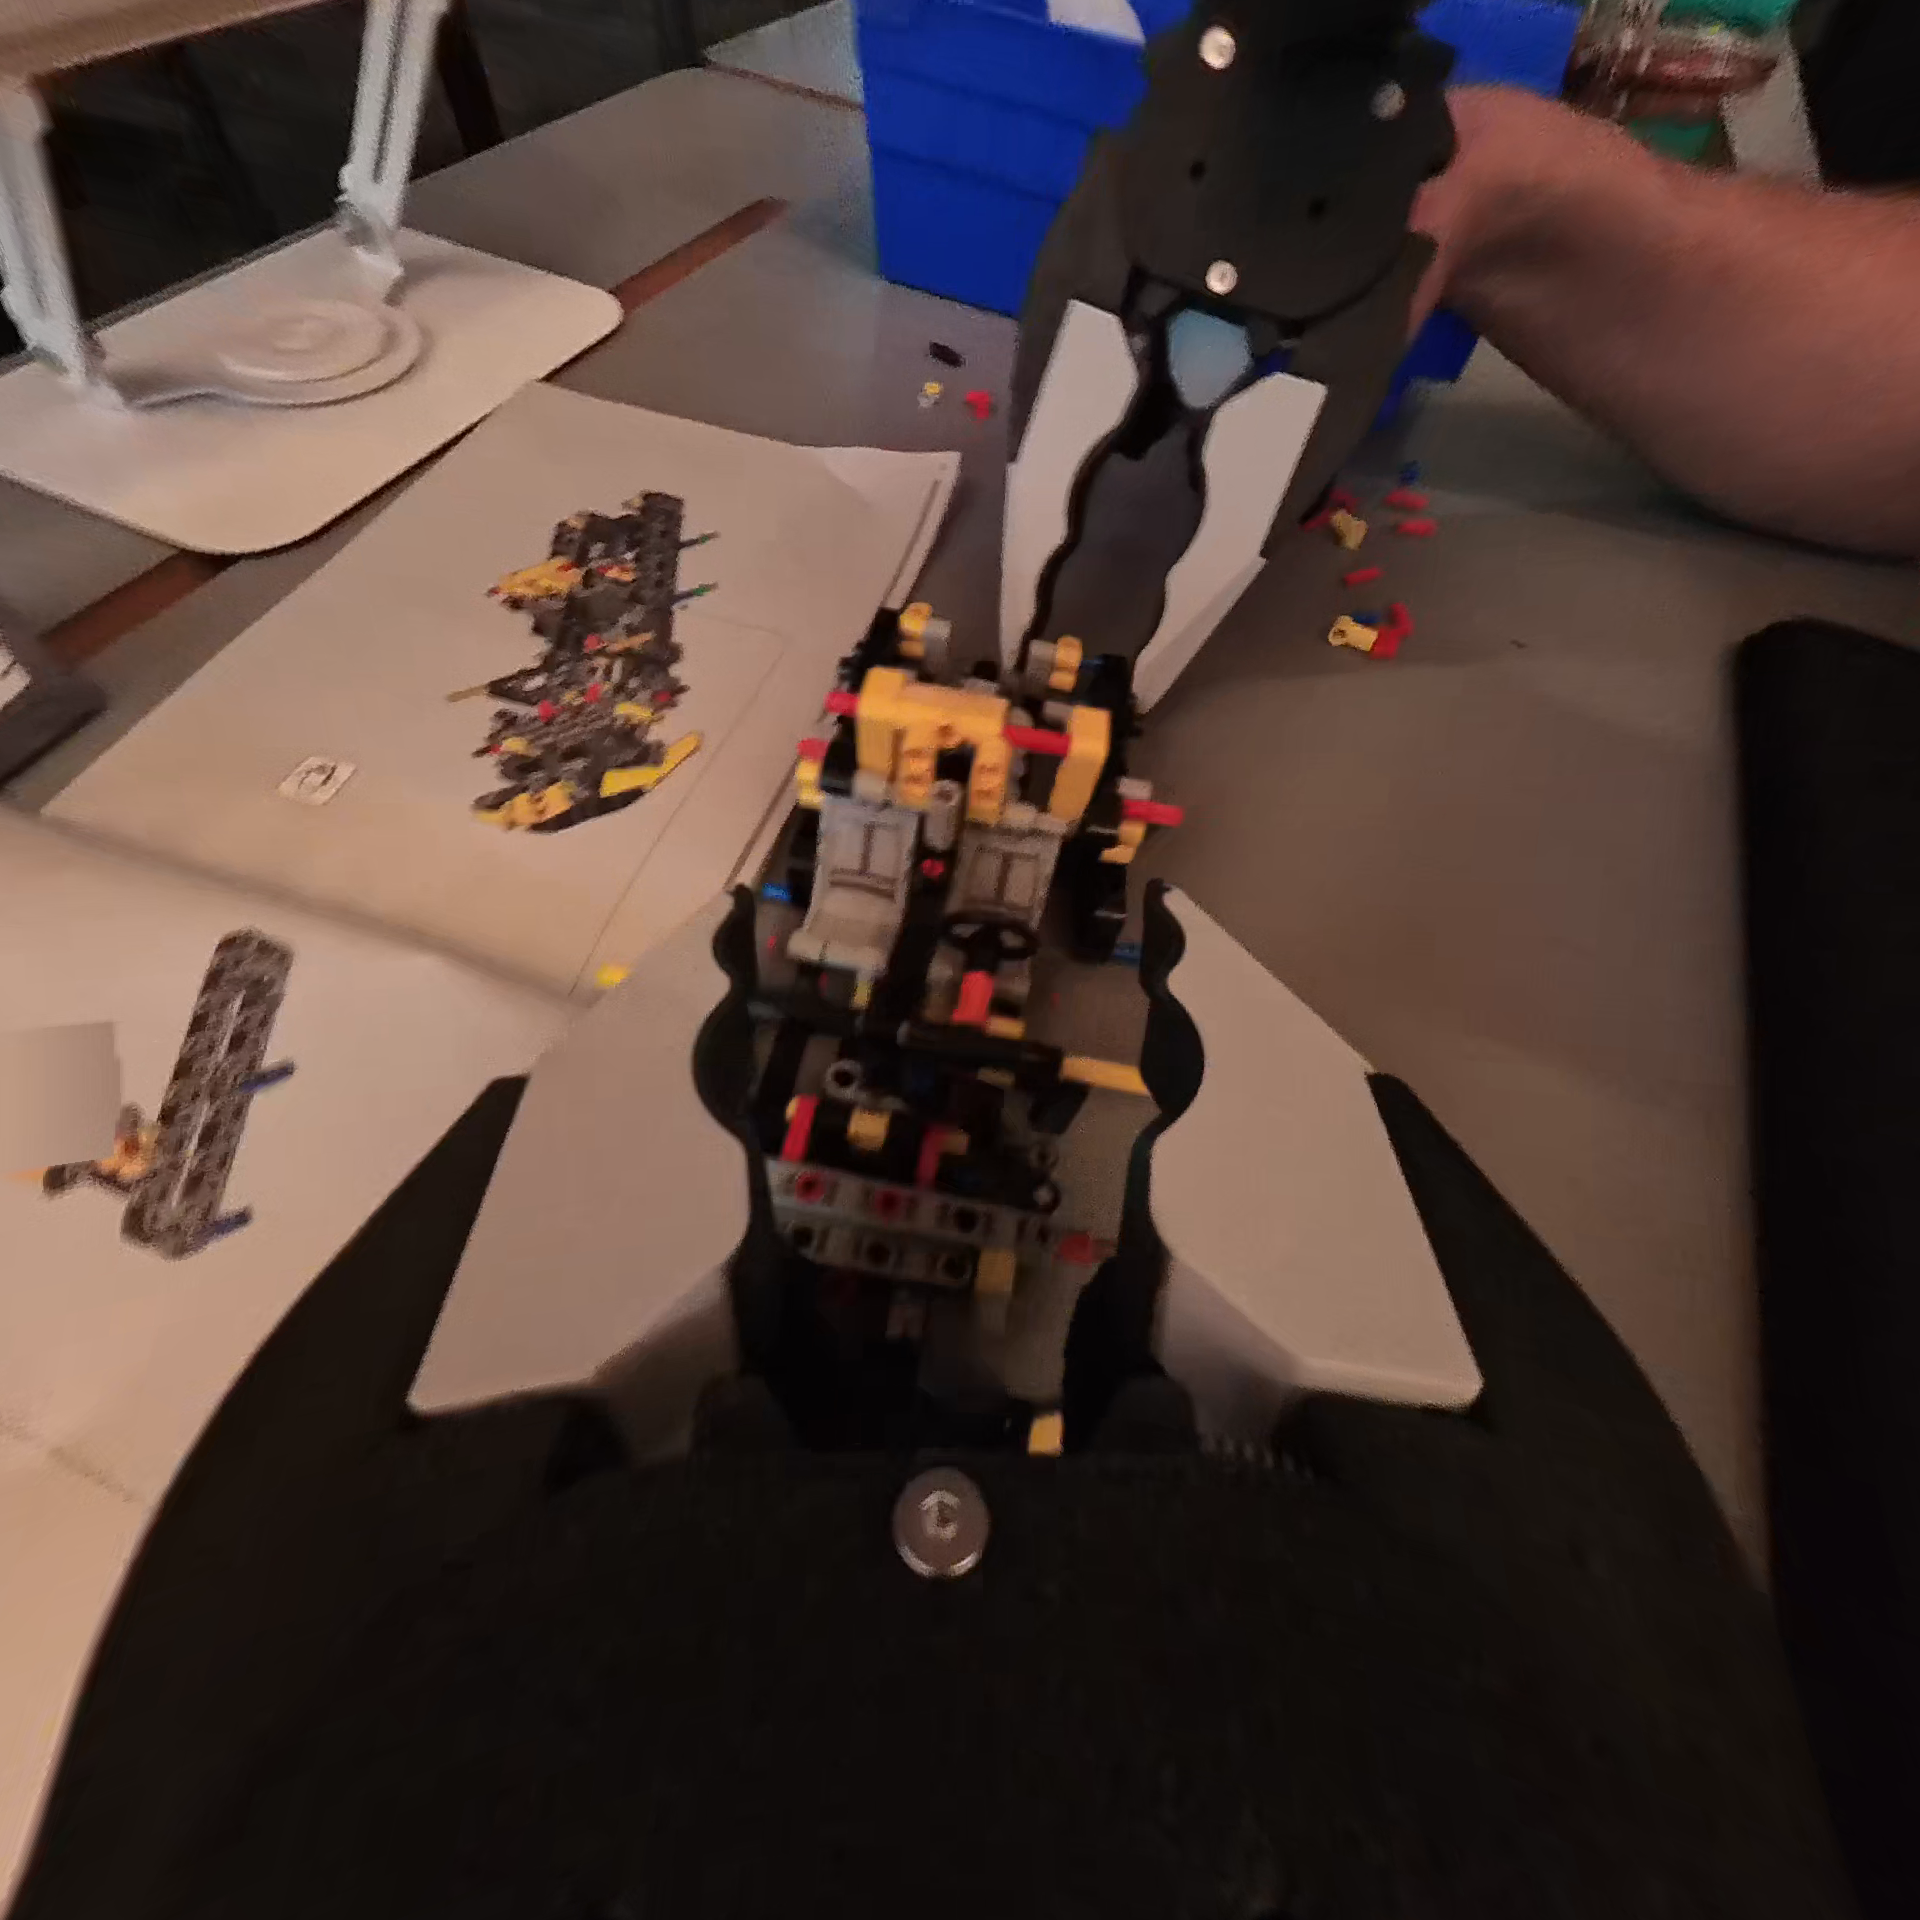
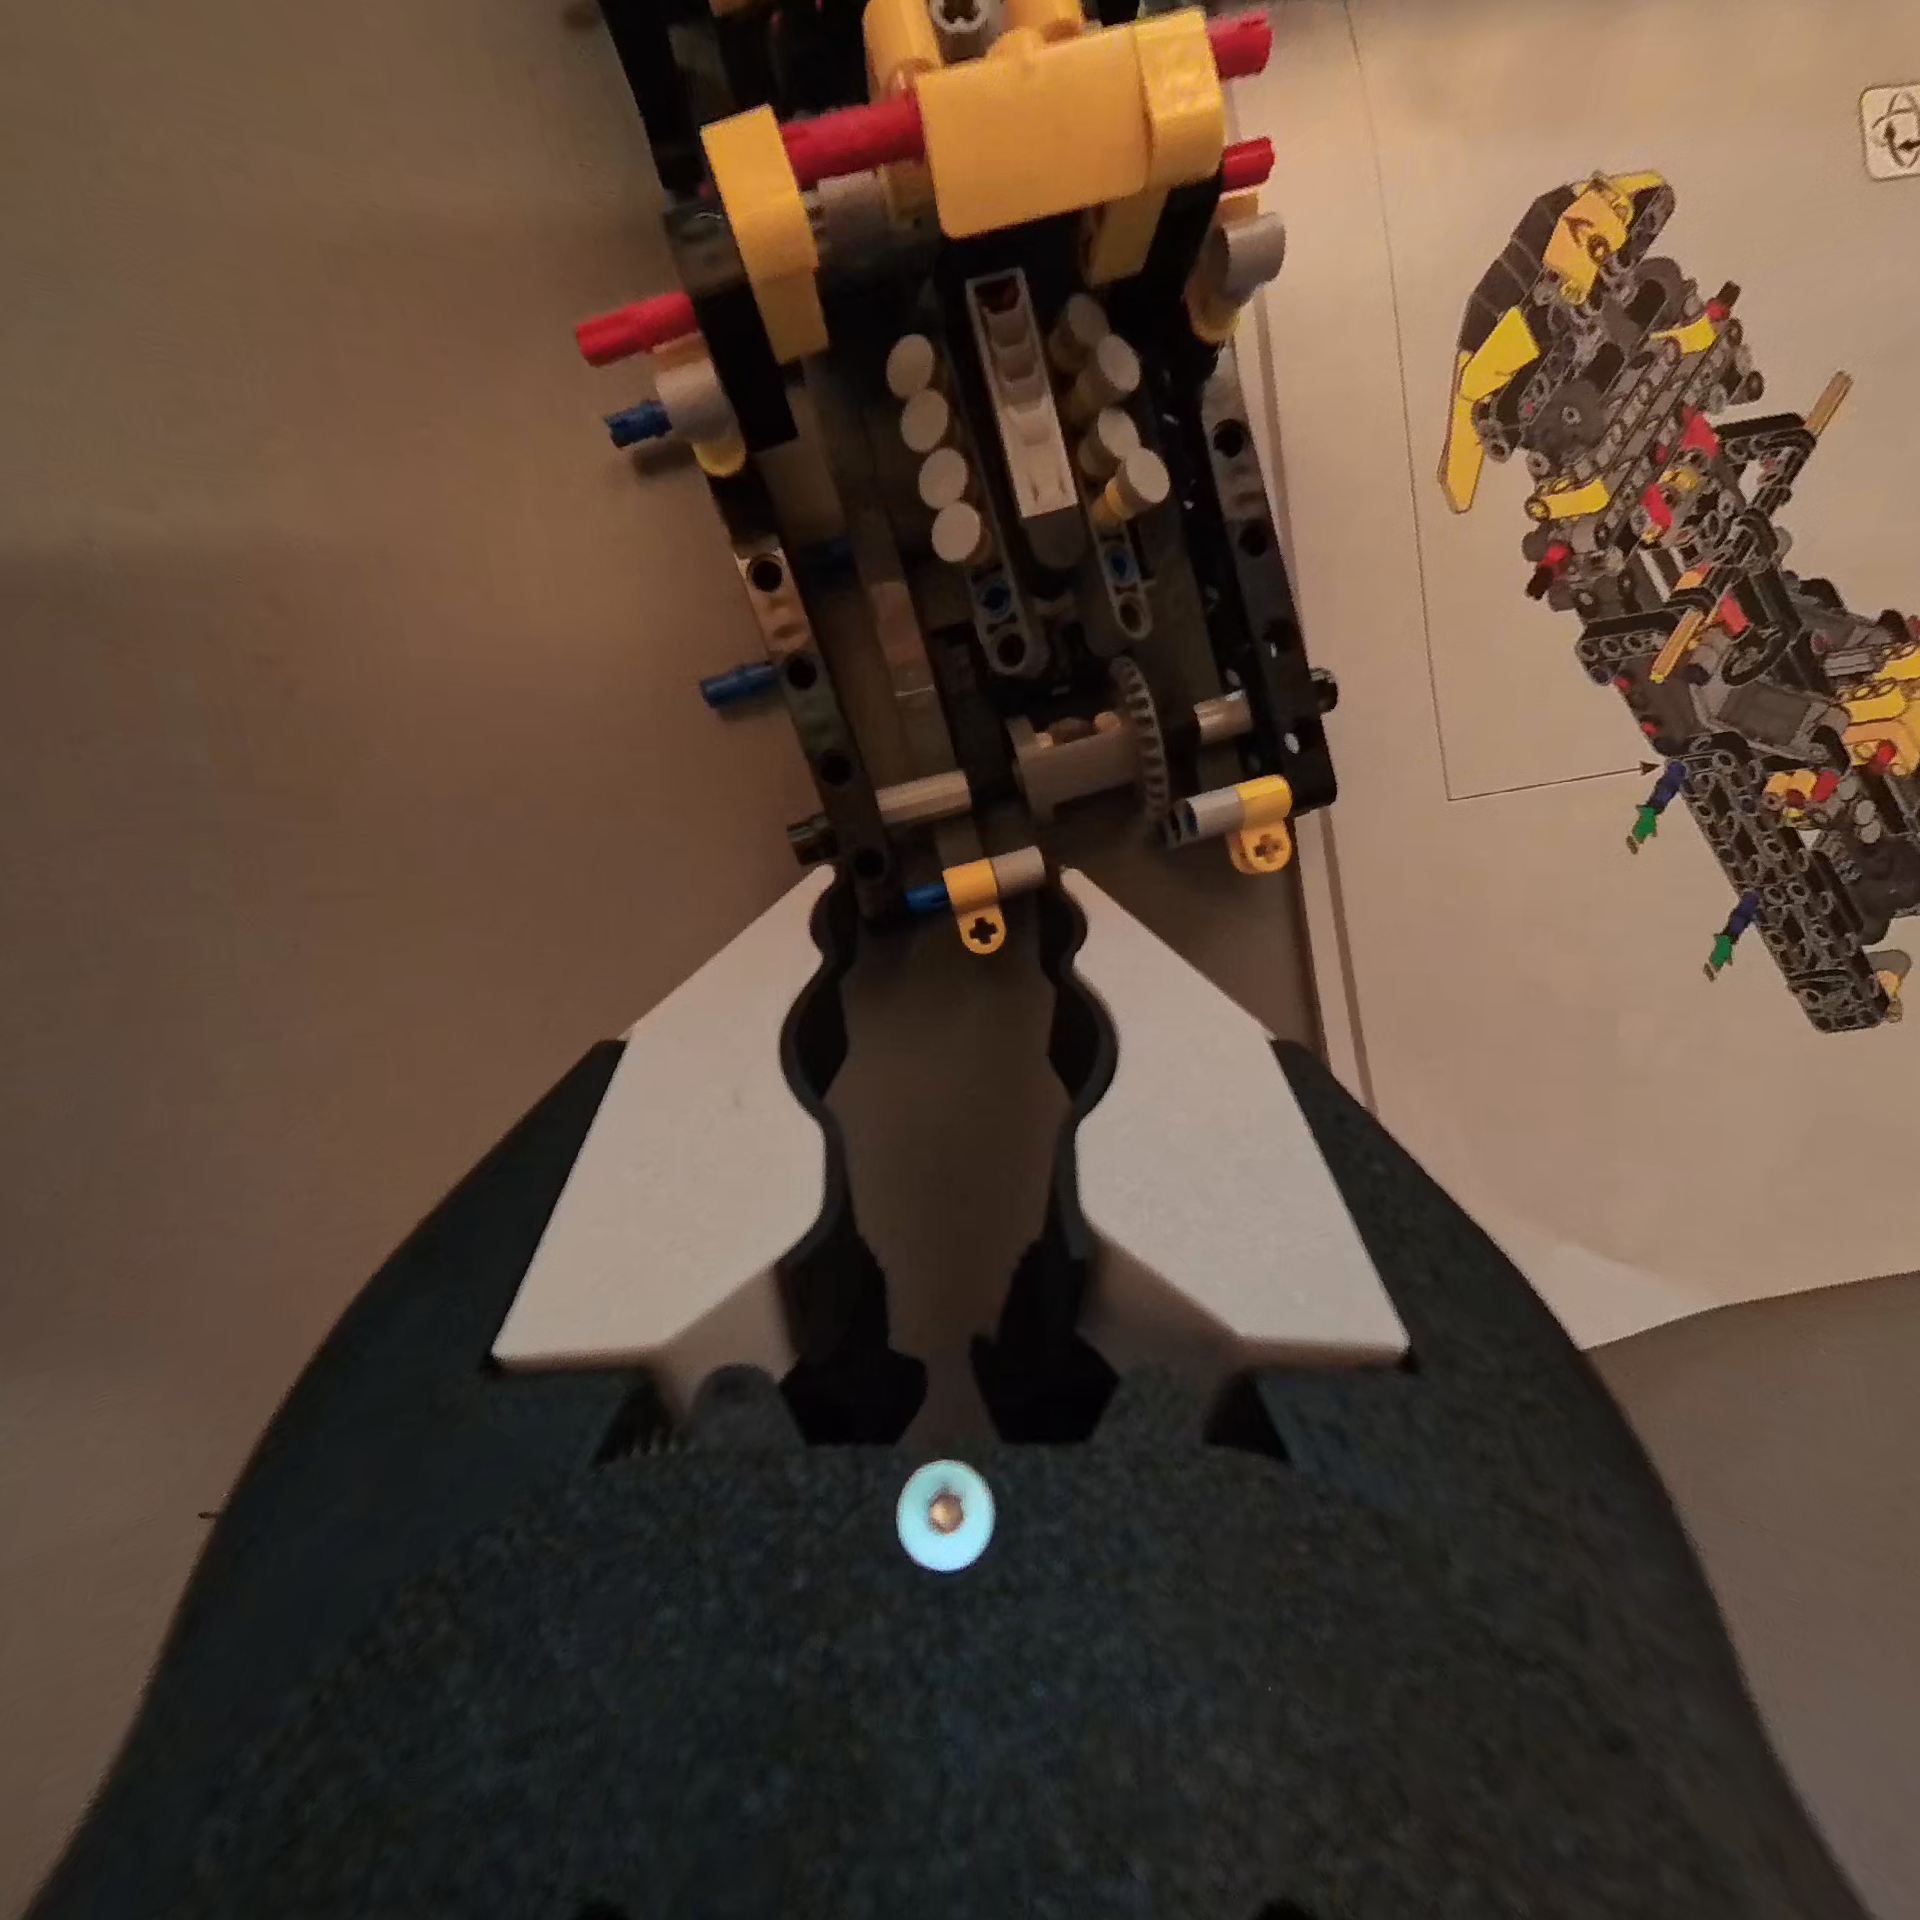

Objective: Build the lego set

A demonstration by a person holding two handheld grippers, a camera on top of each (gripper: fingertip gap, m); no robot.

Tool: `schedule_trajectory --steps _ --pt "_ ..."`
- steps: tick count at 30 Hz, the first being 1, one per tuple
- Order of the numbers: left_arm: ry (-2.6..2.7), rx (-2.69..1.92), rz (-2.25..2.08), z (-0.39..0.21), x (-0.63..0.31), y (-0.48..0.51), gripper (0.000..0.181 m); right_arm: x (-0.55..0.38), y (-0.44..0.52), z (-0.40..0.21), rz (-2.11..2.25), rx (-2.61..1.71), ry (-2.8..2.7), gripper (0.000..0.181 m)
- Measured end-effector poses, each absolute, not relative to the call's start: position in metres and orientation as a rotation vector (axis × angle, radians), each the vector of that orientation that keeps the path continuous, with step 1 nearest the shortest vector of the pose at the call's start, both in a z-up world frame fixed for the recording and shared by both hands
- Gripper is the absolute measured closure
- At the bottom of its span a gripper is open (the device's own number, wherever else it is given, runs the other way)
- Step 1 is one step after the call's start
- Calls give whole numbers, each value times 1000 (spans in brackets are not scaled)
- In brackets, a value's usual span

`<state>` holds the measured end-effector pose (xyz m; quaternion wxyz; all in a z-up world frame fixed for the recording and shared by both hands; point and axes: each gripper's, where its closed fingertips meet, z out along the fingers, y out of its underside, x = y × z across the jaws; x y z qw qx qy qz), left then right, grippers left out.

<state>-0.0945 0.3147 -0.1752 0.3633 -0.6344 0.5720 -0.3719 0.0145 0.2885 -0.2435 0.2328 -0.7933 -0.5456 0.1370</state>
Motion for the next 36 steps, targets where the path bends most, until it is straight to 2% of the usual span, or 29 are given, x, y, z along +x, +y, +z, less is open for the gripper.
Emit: schedule_trajectory --steps 6,13,23,25,36 --pt "1654 -1490 -658 -177 -64 311 102 14 288 -244 385 -2175 -1490 147" --pt "1683 -1550 -875 -181 -46 313 102 14 289 -244 397 -2166 -1480 147" --pt "1714 -1504 -893 -187 -41 319 103 13 289 -244 402 -2155 -1479 147" --pt "1737 -1499 -920 -187 -42 315 113 13 289 -244 408 -2161 -1472 147" --pt "1737 -1497 -926 -187 -41 316 114 12 288 -244 419 -2191 -1463 143"
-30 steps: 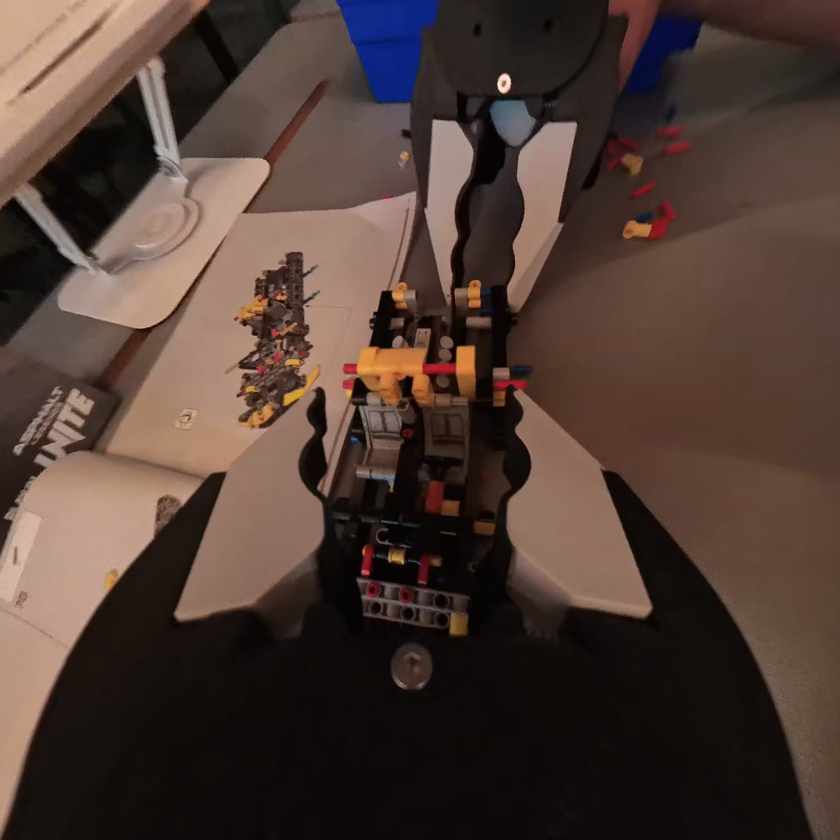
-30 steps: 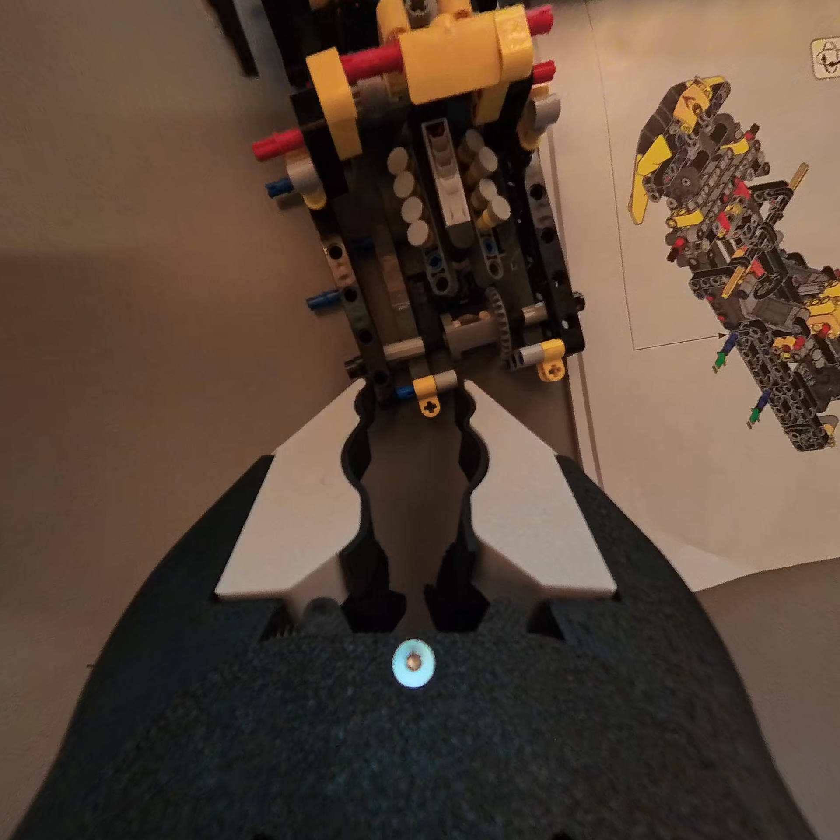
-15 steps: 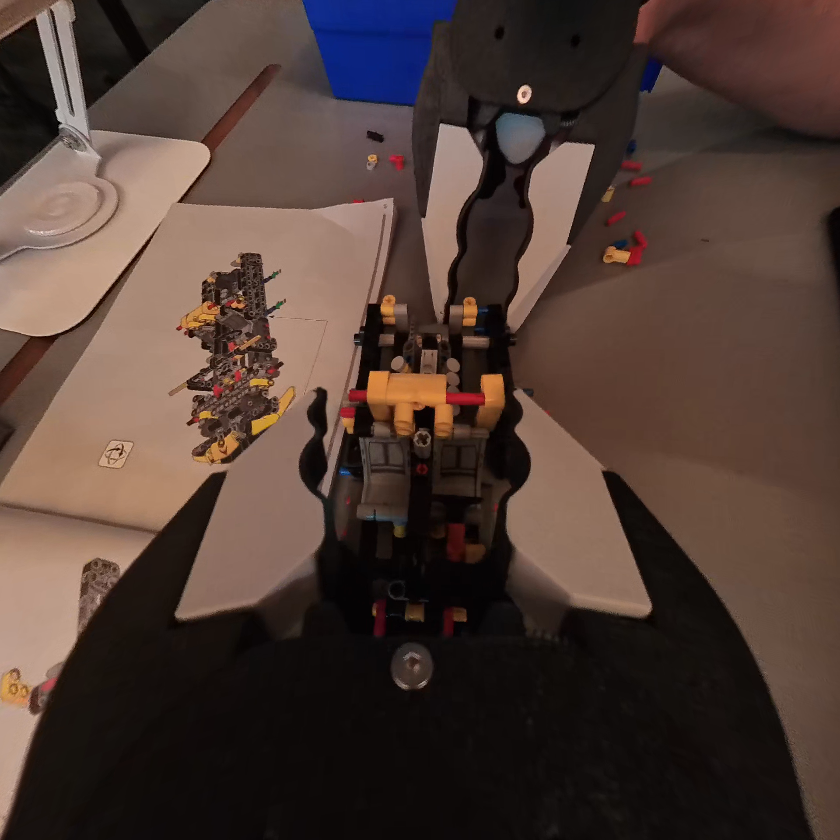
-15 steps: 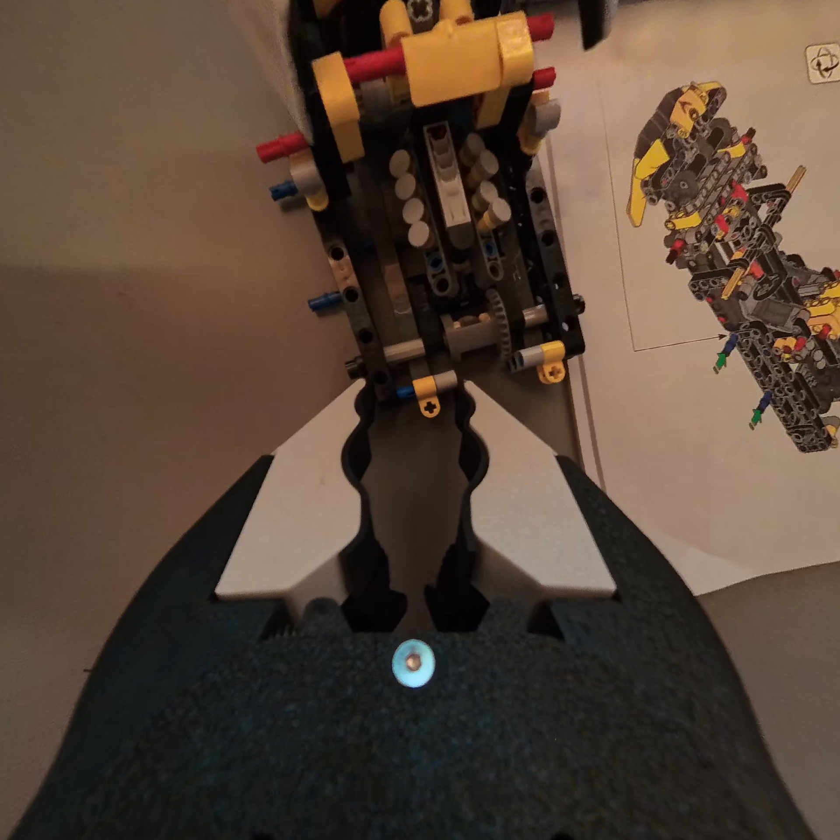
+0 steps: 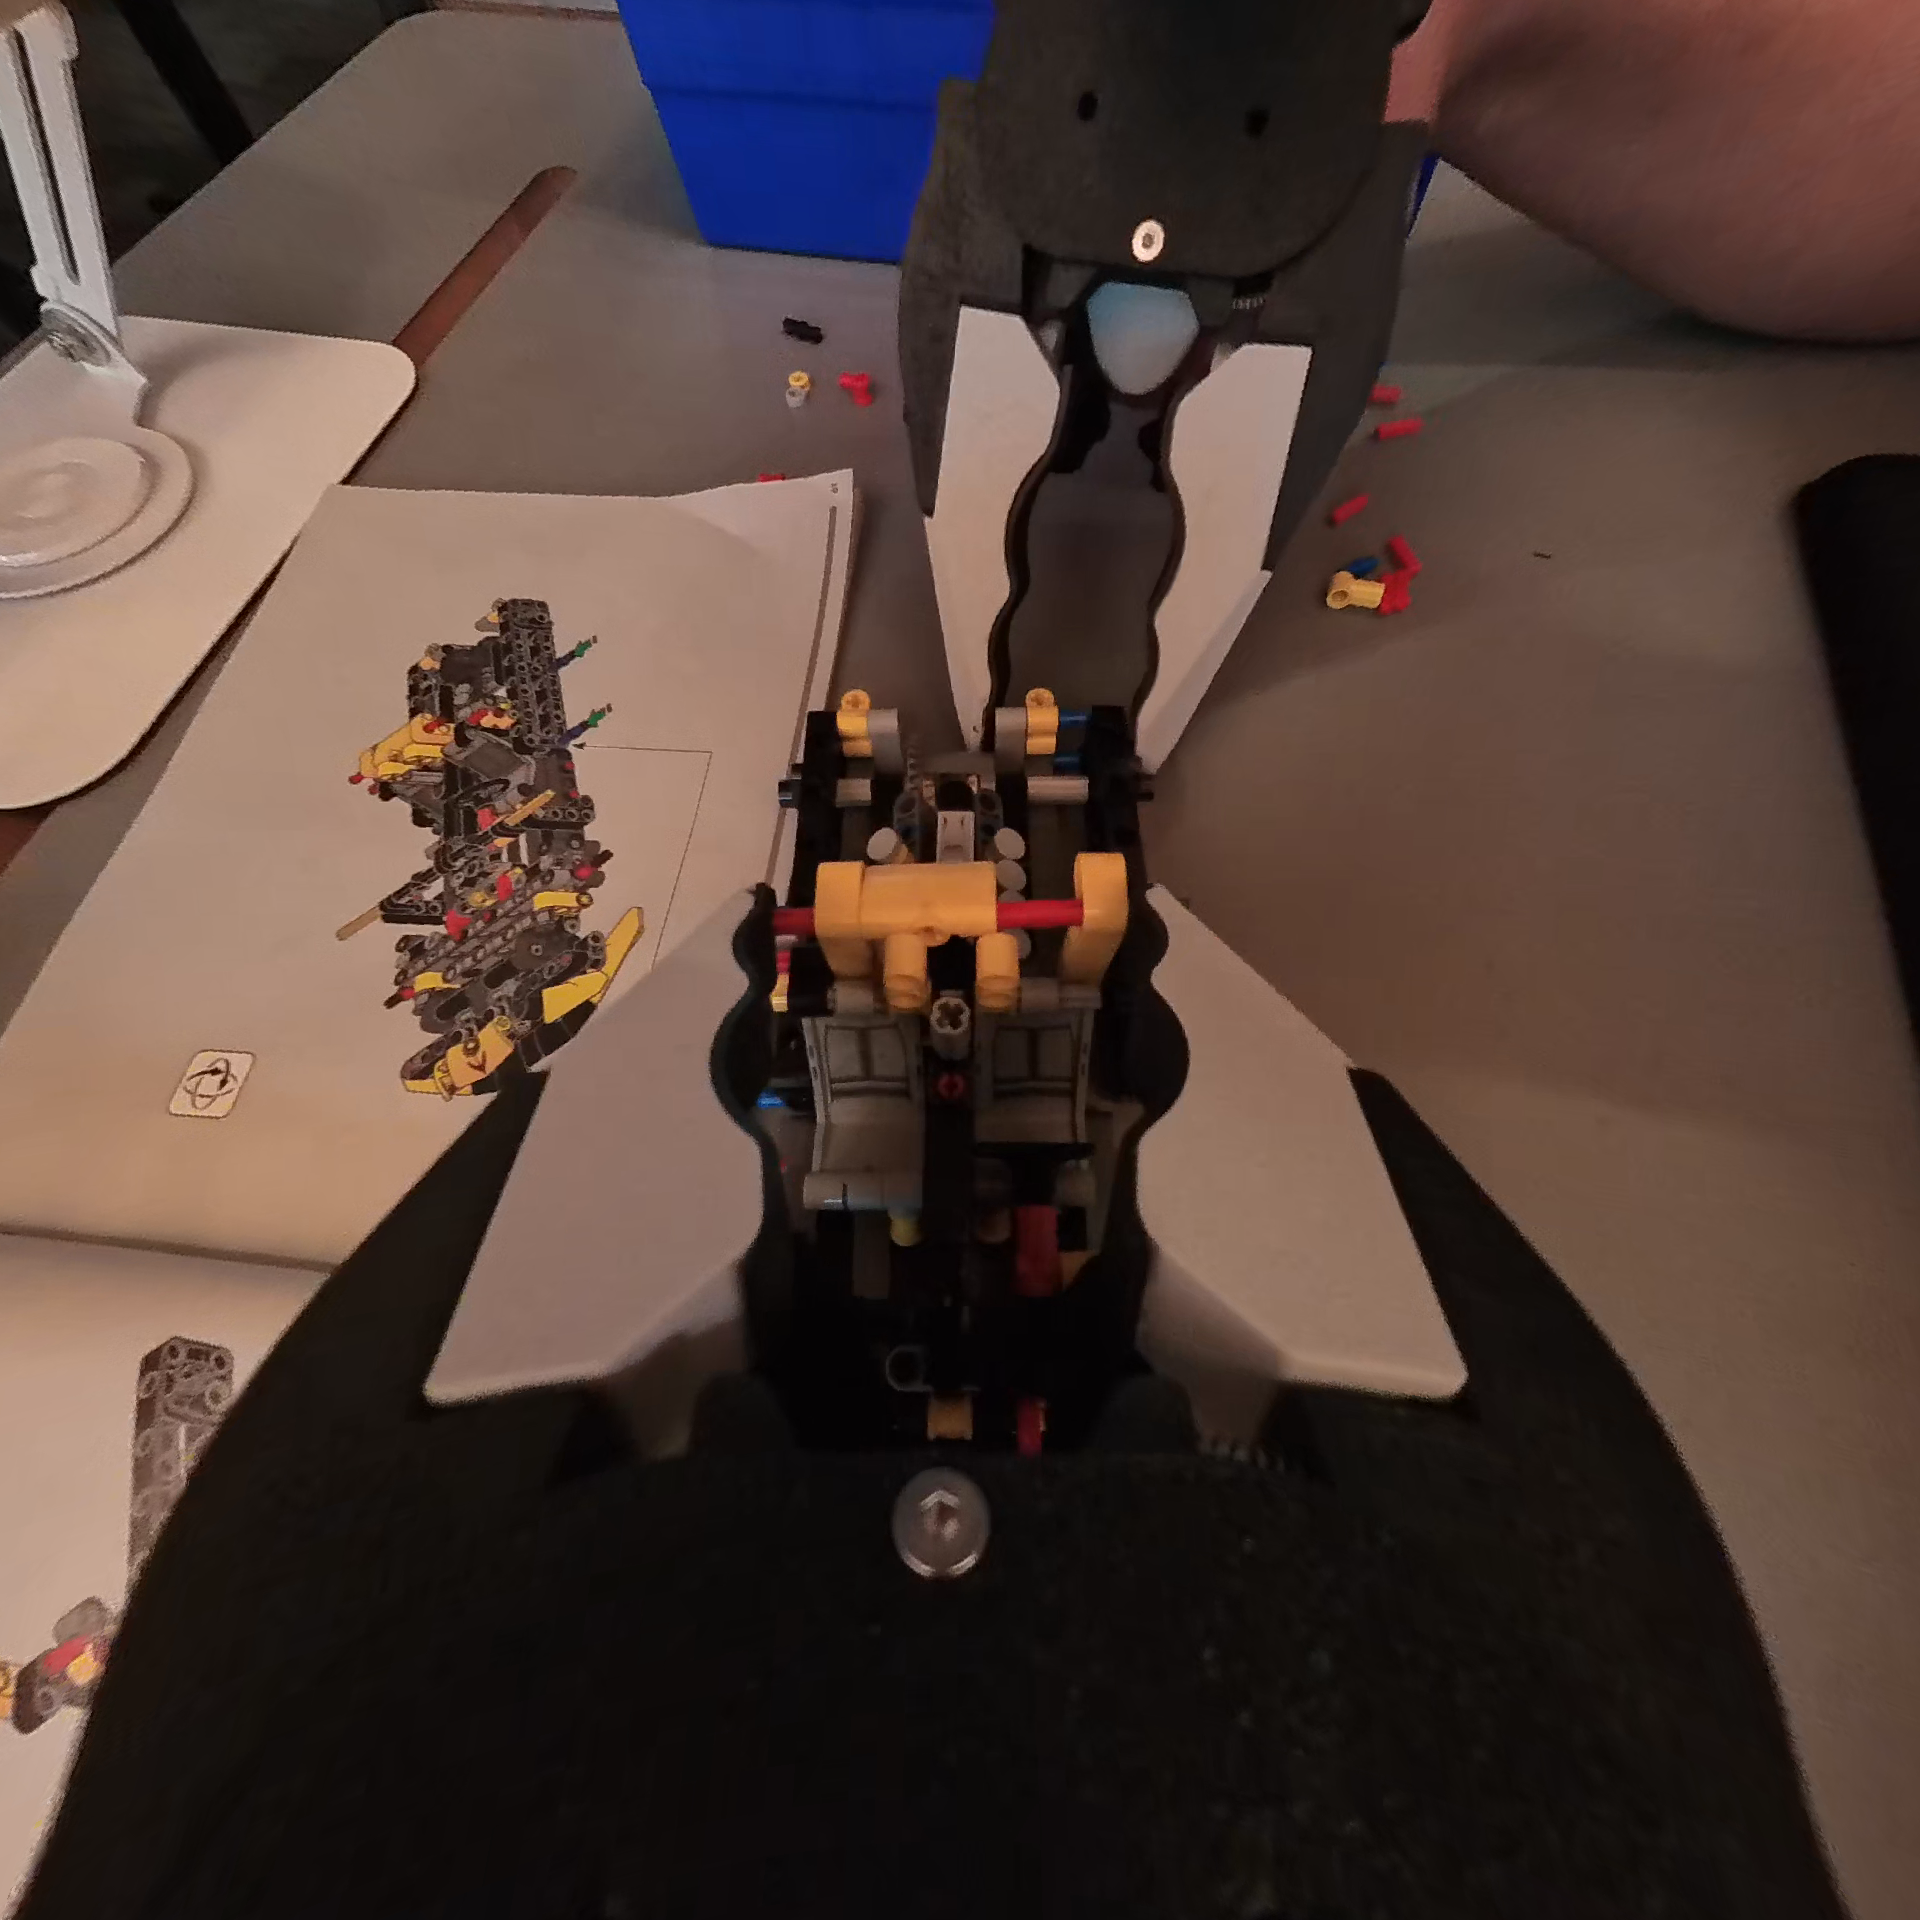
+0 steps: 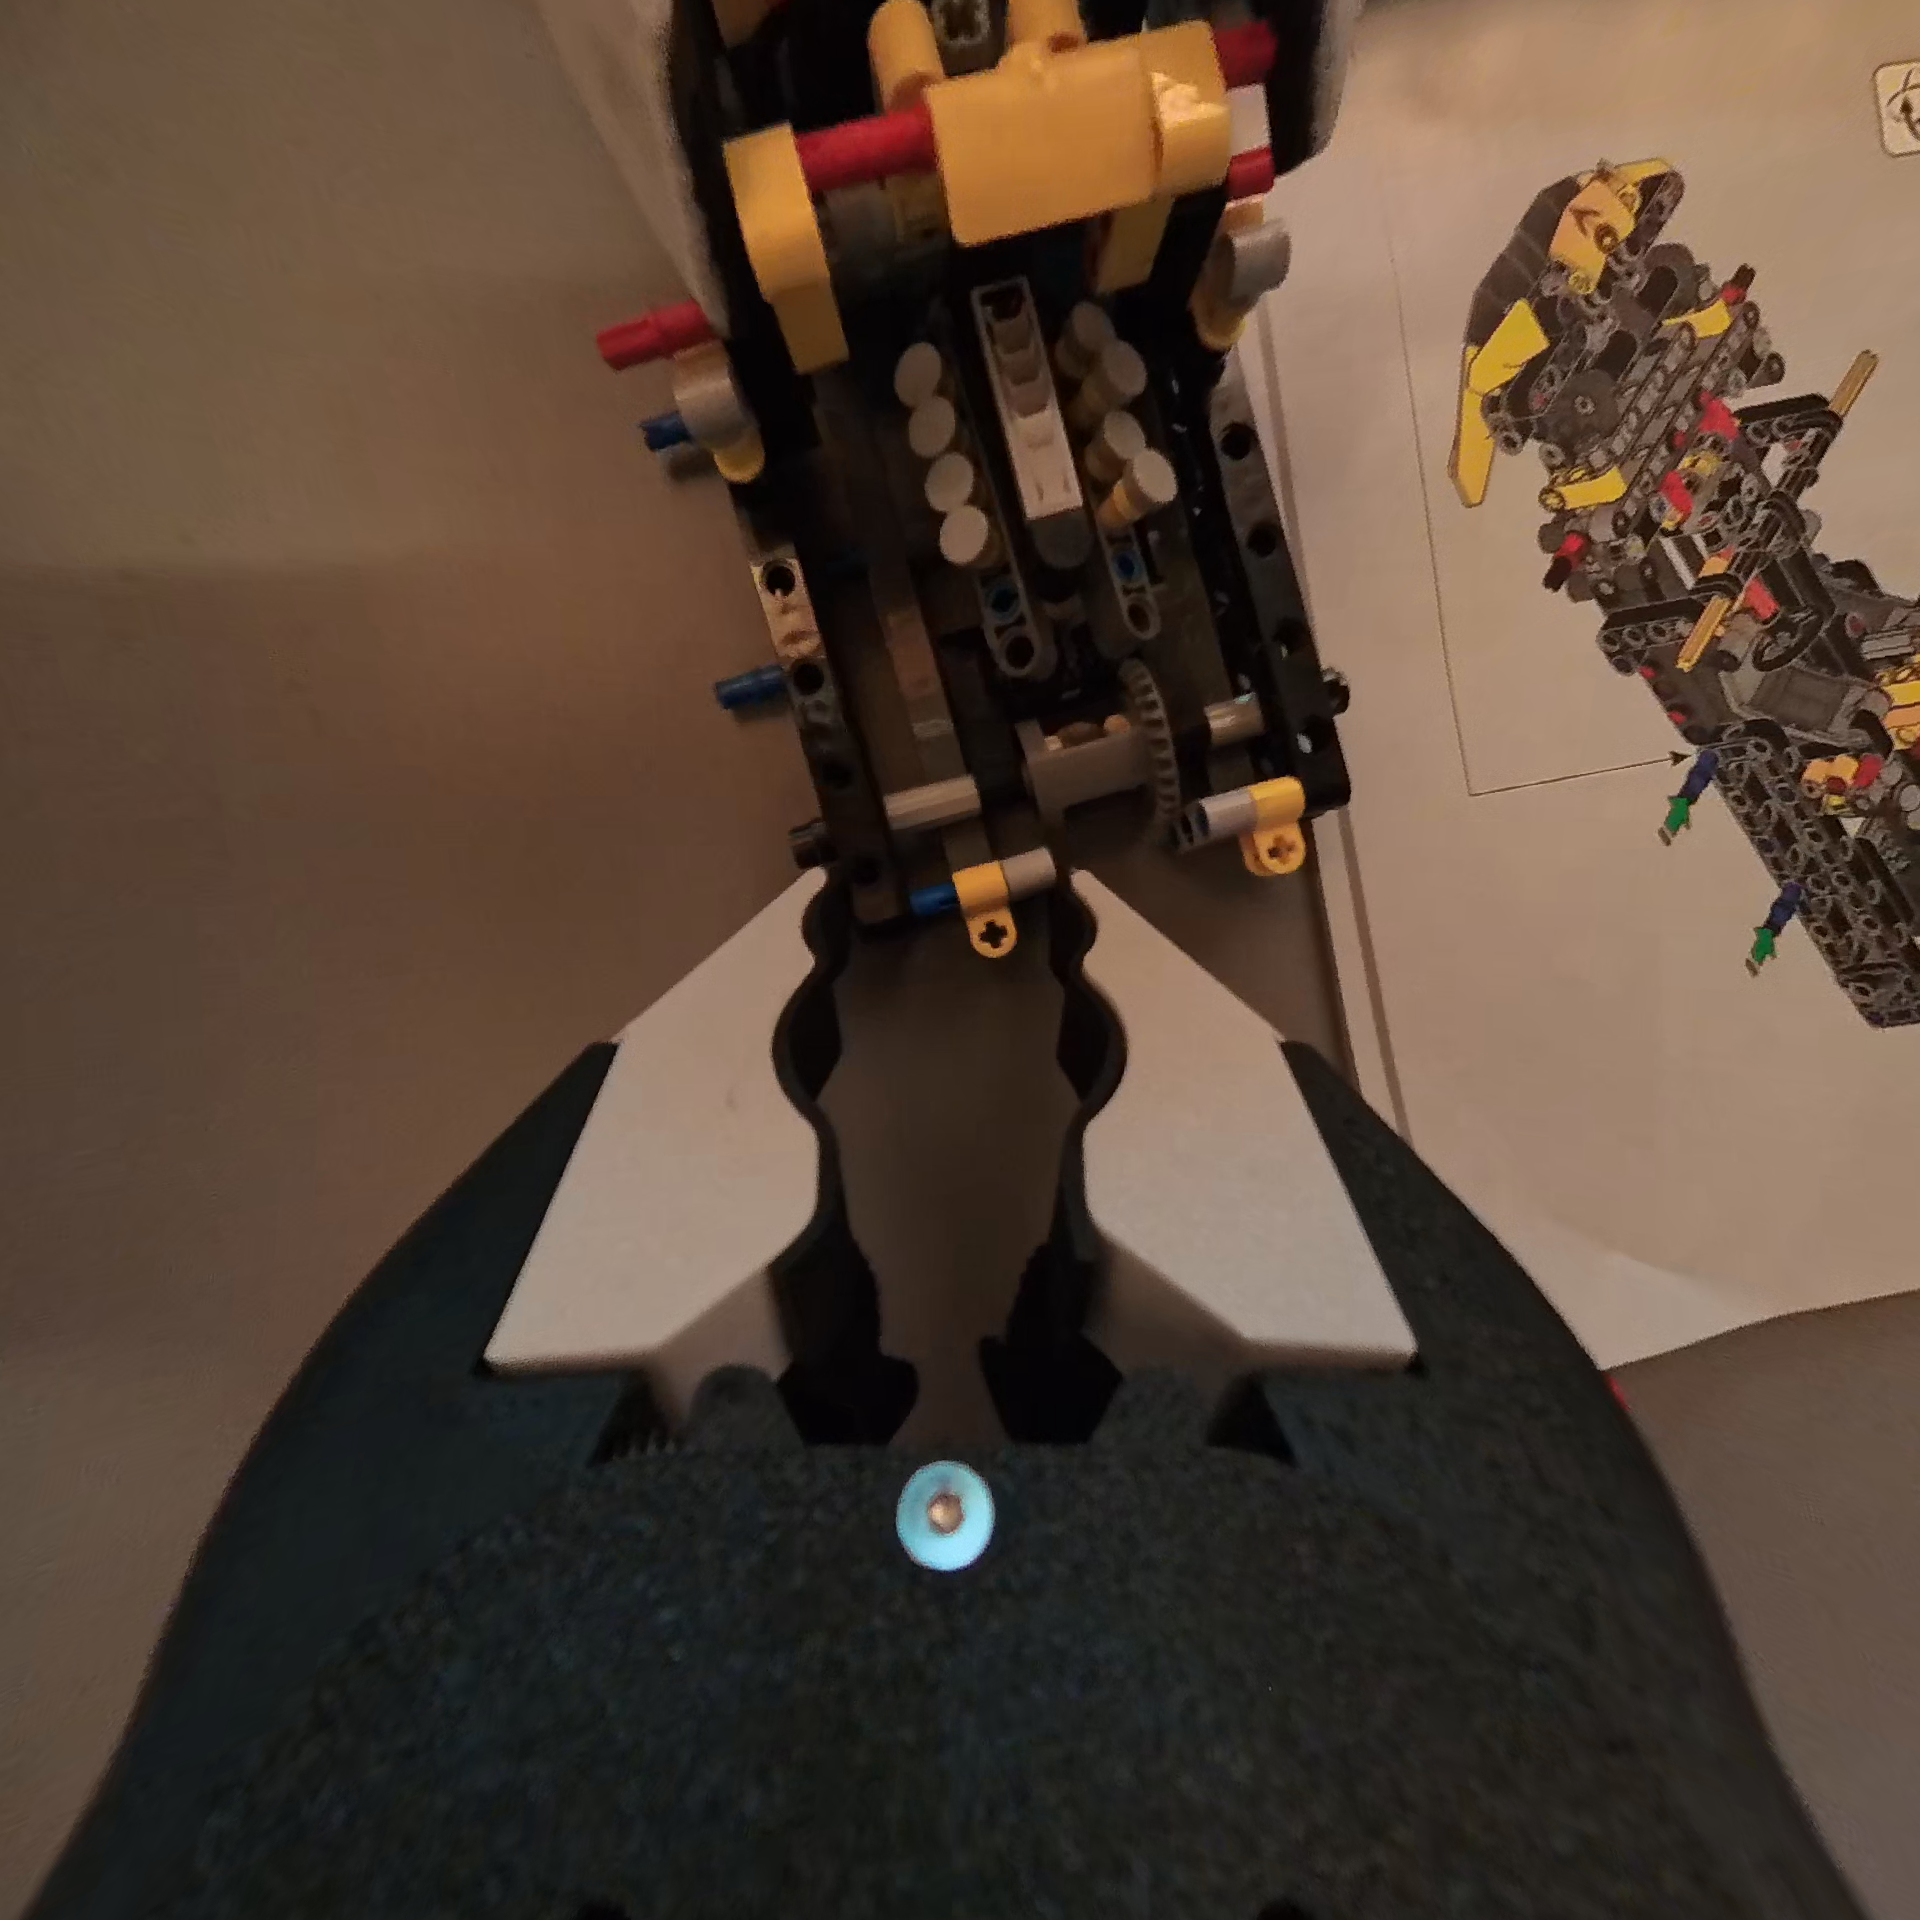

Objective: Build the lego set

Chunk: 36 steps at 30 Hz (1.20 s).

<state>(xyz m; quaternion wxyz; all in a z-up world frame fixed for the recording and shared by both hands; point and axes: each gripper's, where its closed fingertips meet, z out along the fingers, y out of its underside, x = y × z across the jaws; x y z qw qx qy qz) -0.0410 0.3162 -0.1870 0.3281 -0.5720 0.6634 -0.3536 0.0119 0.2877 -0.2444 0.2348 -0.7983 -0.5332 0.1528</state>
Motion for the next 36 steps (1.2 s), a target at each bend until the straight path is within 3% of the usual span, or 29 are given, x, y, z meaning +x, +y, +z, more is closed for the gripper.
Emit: schedule_trajectory --steps 5,16,36 --pt "1747 -1457 -864 -188 -41 315 117 11 283 -245 421 -2195 -1524 134" --pt "1749 -1457 -866 -188 -42 313 117 11 286 -245 428 -2166 -1535 146" --pt "1705 -1470 -846 -183 -44 318 119 11 289 -245 404 -2181 -1528 147"
